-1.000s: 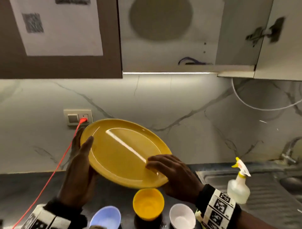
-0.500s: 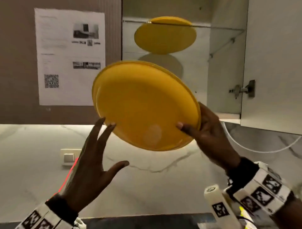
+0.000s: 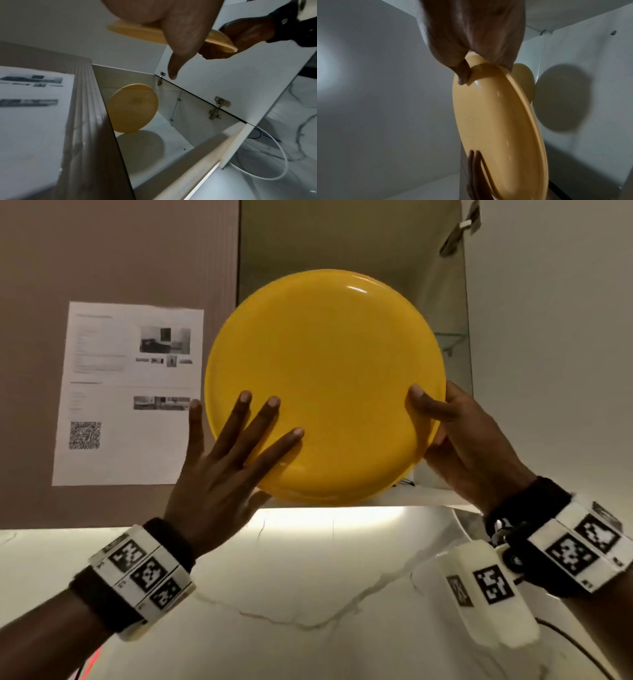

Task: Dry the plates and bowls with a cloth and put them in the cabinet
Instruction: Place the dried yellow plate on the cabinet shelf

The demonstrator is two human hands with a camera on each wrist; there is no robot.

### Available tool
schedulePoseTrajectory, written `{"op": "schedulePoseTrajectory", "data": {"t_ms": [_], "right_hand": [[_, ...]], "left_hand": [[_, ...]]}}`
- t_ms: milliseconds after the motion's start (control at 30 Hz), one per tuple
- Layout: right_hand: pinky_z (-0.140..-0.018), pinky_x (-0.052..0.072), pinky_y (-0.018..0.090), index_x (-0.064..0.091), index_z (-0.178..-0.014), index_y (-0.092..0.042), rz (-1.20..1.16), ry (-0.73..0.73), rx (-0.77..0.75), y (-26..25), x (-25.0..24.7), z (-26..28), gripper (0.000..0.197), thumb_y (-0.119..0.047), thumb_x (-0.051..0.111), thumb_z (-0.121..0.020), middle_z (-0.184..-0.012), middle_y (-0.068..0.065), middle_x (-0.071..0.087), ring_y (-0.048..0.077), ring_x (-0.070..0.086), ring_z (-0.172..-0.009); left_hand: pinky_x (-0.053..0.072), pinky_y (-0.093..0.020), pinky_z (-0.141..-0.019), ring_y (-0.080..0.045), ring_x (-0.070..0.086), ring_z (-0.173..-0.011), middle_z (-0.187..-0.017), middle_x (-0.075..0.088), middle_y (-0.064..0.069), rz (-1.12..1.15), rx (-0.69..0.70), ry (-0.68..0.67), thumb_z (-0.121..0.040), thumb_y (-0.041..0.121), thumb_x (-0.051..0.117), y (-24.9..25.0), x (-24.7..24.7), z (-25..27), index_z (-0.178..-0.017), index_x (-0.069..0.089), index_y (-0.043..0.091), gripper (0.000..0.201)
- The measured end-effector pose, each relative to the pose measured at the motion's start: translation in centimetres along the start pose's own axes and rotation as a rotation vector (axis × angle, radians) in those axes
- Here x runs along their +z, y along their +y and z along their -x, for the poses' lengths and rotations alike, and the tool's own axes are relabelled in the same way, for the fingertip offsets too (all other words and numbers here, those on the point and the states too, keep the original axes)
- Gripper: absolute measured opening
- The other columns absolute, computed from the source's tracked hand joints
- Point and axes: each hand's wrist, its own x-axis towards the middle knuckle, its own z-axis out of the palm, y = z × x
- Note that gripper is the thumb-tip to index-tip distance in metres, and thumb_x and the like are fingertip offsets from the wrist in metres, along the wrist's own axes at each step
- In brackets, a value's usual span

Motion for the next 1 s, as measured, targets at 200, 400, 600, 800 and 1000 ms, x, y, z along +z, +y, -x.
{"op": "schedulePoseTrajectory", "data": {"t_ms": [200, 400, 600, 800, 1000], "right_hand": [[-0.084, 0.059, 0.038, 0.045, -0.141, -0.017, -0.05, -0.022, 0.0, -0.8, 0.8, -3.1, 0.044, -0.023, 0.054, -0.098, -0.129, 0.003, 0.065, 0.023, 0.065, -0.113], [-0.085, 0.058, 0.034, 0.021, -0.151, -0.028, 0.195, -0.143, -0.079, -1.5, 0.7, -6.6, 0.097, -0.043, 0.076, -0.072, -0.14, 0.0, 0.05, 0.02, 0.059, -0.118], [-0.12, 0.011, 0.058, -0.009, -0.155, -0.035, 1.01, -0.113, -0.563, -3.3, 0.3, -8.6, 0.142, -0.079, 0.073, -0.047, -0.164, -0.004, -0.015, 0.021, -0.007, -0.152], [-0.116, 0.027, 0.052, 0.038, -0.148, -0.014, 1.365, 0.087, -1.11, -4.5, 1.3, -11.4, 0.06, -0.025, 0.06, -0.094, -0.156, 0.009, 0.035, 0.03, 0.028, -0.146], [-0.064, 0.048, 0.033, 0.058, -0.128, -0.005, 1.386, 0.297, -1.301, -5.7, 2.7, -14.4, 0.036, 0.002, 0.044, -0.095, -0.117, 0.014, 0.067, 0.035, 0.065, -0.082]], "left_hand": [[0.011, -0.074, -0.112, -0.043, 0.026, -0.146, -0.158, 0.031, -0.019, -0.071, 0.036, 0.023, -0.078, 0.016, 0.074, -3.8, -0.1, -5.9, -0.153, 0.027, 0.019, 0.088], [0.031, -0.077, -0.101, -0.05, 0.041, -0.135, -0.147, 0.046, -0.025, -0.004, 0.065, 0.056, -0.089, 0.006, 0.058, -8.0, -1.1, -10.3, -0.144, 0.042, 0.011, 0.058], [0.038, -0.071, -0.101, -0.045, 0.042, -0.137, -0.147, 0.047, -0.023, 0.062, -0.033, 0.121, -0.097, 0.01, 0.042, -11.4, -2.7, -13.4, -0.143, 0.047, 0.01, 0.046], [0.048, -0.063, -0.095, -0.047, 0.053, -0.125, -0.14, 0.054, -0.022, 0.052, -0.052, 0.107, -0.08, -0.023, 0.052, -11.8, -3.8, -16.2, -0.141, 0.05, 0.007, 0.068], [0.052, -0.052, -0.091, -0.043, 0.061, -0.112, -0.132, 0.059, -0.022, 0.148, -0.144, 0.218, -0.084, -0.02, 0.049, -12.0, -3.4, -18.7, -0.141, 0.05, 0.01, 0.064]]}}
